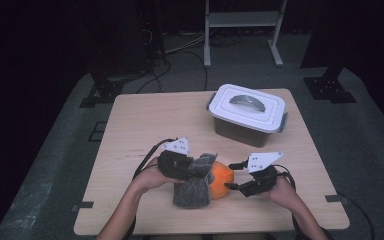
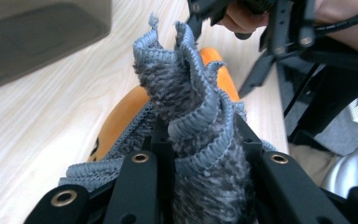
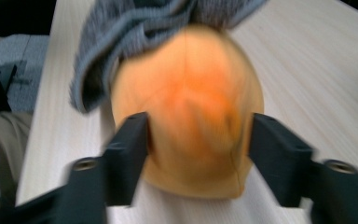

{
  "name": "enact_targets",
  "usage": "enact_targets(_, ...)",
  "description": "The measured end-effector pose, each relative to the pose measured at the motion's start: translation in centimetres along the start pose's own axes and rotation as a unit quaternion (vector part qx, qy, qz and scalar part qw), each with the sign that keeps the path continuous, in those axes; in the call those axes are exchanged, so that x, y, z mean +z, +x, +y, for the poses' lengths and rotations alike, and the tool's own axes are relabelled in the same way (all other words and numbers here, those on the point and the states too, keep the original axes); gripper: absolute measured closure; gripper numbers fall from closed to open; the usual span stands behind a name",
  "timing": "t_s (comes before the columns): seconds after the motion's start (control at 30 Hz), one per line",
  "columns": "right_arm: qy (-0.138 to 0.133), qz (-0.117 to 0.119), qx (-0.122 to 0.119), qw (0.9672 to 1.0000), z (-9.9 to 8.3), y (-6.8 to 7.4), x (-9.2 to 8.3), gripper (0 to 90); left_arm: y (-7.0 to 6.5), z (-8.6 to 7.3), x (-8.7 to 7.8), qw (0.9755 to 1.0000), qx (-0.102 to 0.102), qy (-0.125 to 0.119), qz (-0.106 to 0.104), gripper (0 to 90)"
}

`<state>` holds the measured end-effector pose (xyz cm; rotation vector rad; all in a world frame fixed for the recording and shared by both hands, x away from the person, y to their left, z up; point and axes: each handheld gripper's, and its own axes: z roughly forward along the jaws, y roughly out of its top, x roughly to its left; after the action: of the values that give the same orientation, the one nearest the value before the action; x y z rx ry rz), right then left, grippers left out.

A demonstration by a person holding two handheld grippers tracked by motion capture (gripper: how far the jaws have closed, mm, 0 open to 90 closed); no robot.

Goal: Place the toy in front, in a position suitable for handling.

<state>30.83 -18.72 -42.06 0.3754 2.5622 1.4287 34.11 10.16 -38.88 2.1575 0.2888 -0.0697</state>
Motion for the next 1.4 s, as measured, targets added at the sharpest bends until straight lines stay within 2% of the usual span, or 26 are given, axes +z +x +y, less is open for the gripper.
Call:
enact_targets(0.07, -0.012, -0.002, 0.004, 0.9999, 0.5, 0.3, -0.1, 28.7, -0.2, 0.1, 0.3, 0.9999, -0.001, -0.006, -0.01, 68.6)
enact_targets(0.13, -0.002, -0.005, 0.0, 1.0, 0.9, 0.5, 0.7, 30.6, -0.6, 0.3, 0.6, 0.9998, 0.005, -0.005, -0.02, 68.6)
enact_targets(0.2, 0.013, 0.005, -0.008, 0.9999, 0.8, 0.6, 1.4, 38.8, -0.8, 0.5, 0.7, 0.9997, 0.016, 0.007, -0.017, 68.5)
enact_targets(0.27, 0.007, 0.011, -0.022, 0.9997, 0.4, 0.3, 1.4, 50.6, -0.7, 0.4, 0.3, 0.9997, 0.017, 0.005, -0.015, 68.5)
enact_targets(0.4, 0.008, 0.016, -0.037, 0.9992, -0.1, 0.0, 0.7, 58.7, 0.0, -0.2, -0.6, 1.0, 0.007, 0.003, -0.004, 68.3)
enact_targets(0.6, 0.002, 0.021, -0.031, 0.9993, -0.9, -0.7, 0.1, 57.5, 0.5, -1.3, -1.3, 0.9999, -0.01, 0.001, 0.004, 68.1)
enact_targets(0.7, 0.006, 0.033, 0.003, 0.9994, -0.3, -0.9, 0.1, 39.8, 0.1, -1.2, -0.8, 1.0, -0.007, 0.005, 0.001, 68.1)
enact_targets(0.77, 0.005, 0.019, -0.005, 0.9998, 0.5, -0.3, 0.1, 33.4, -0.1, -0.9, -0.6, 1.0, -0.008, 0.002, -0.004, 68.1)
enact_targets(0.83, 0.007, 0.012, -0.014, 0.9998, 1.0, 0.1, 0.3, 32.0, -0.3, -0.6, -0.4, 0.9999, -0.005, 0.001, -0.009, 68.1)
enact_targets(0.87, 0.013, 0.007, -0.021, 0.9997, 1.3, 0.3, 0.6, 32.8, -0.3, -0.5, -0.3, 1.0, -0.001, 0.003, -0.008, 68.1)
enact_targets(0.93, 0.022, 0.003, -0.032, 0.9992, 1.4, 0.3, 0.9, 40.2, -0.2, -0.5, -0.4, 1.0, -0.002, 0.007, -0.006, 68.1)
enact_targets(1.0, 0.017, 0.011, -0.029, 0.9994, 1.0, 0.0, 0.8, 48.4, 0.0, -0.8, -0.6, 1.0, -0.003, 0.006, -0.005, 68.1)
enact_targets(1.13, -0.004, 0.026, -0.023, 0.9994, -0.3, -0.6, 0.4, 57.6, 0.6, -1.4, -1.1, 0.9999, -0.011, 0.005, 0.003, 67.7)
enact_targets(1.4, -0.002, 0.024, -0.031, 0.9992, 0.0, -0.6, 0.5, 60.3, 0.9, -1.3, -1.3, 0.9997, -0.008, 0.017, 0.014, 68.0)
